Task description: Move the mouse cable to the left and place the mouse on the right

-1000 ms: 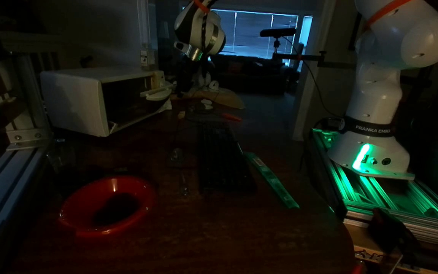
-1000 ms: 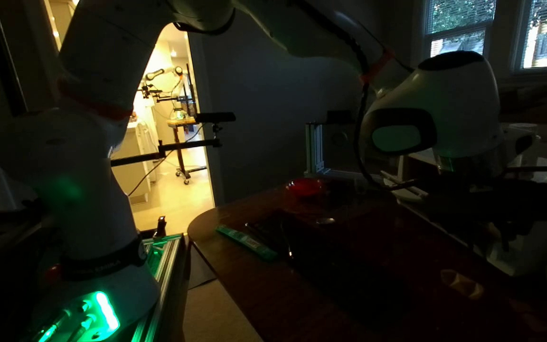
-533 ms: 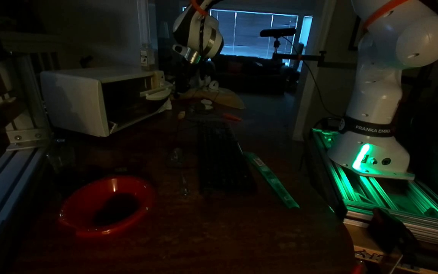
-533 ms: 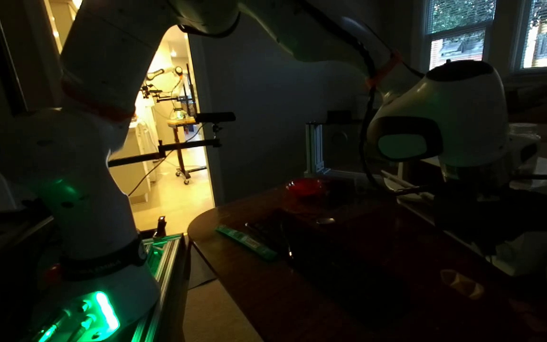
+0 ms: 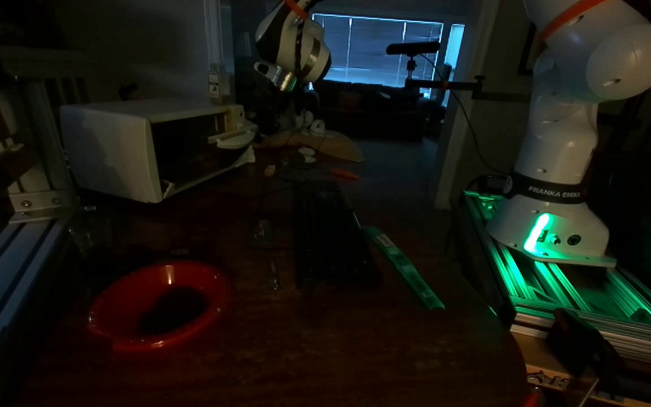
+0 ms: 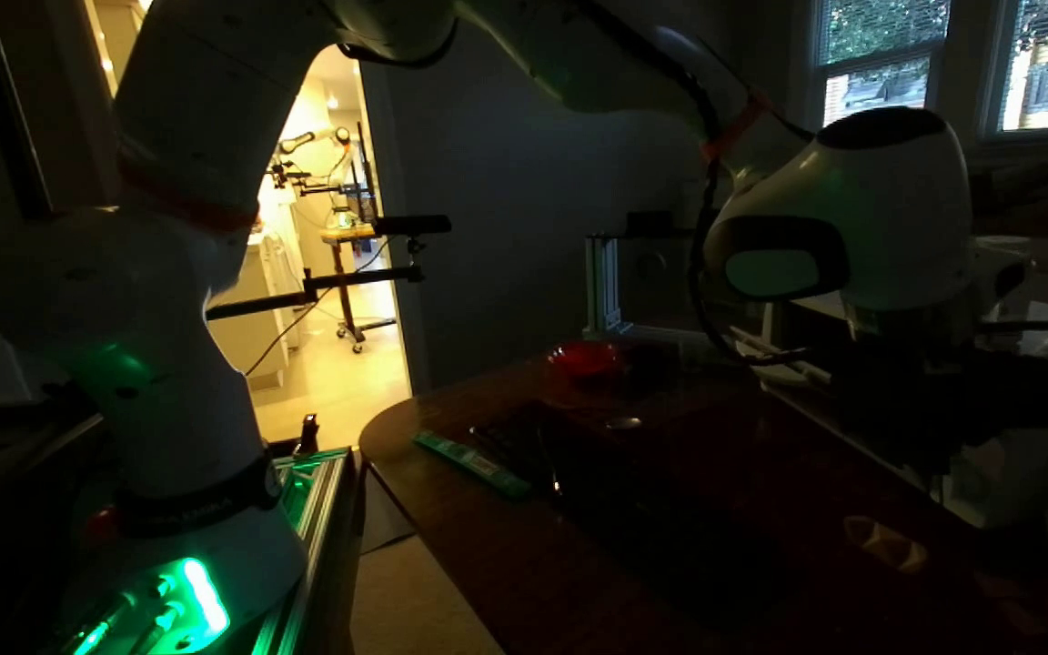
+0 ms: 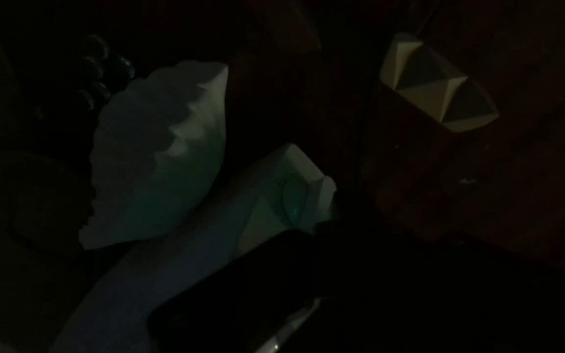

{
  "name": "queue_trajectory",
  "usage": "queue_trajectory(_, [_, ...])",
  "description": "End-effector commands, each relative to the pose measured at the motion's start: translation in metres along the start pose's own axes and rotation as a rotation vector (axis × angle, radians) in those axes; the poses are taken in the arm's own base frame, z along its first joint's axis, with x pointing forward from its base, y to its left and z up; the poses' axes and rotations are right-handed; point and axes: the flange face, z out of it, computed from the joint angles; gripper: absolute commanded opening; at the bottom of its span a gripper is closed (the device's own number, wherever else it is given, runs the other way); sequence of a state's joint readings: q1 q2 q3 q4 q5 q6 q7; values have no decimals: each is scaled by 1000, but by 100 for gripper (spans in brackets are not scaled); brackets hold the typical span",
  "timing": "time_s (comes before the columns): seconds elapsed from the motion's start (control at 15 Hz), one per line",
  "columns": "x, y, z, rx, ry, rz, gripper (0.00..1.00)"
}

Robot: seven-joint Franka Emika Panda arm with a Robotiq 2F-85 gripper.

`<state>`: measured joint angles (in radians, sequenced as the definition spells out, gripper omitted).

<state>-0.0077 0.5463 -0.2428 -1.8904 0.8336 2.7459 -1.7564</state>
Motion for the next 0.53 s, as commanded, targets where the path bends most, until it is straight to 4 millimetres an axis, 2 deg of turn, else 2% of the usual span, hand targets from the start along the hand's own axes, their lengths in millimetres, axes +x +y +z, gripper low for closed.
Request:
queue_trajectory(0.0, [12, -11, -27, 15, 56, -32, 1])
queue_trajectory(0.47, [35, -29, -67, 5, 127, -79, 1])
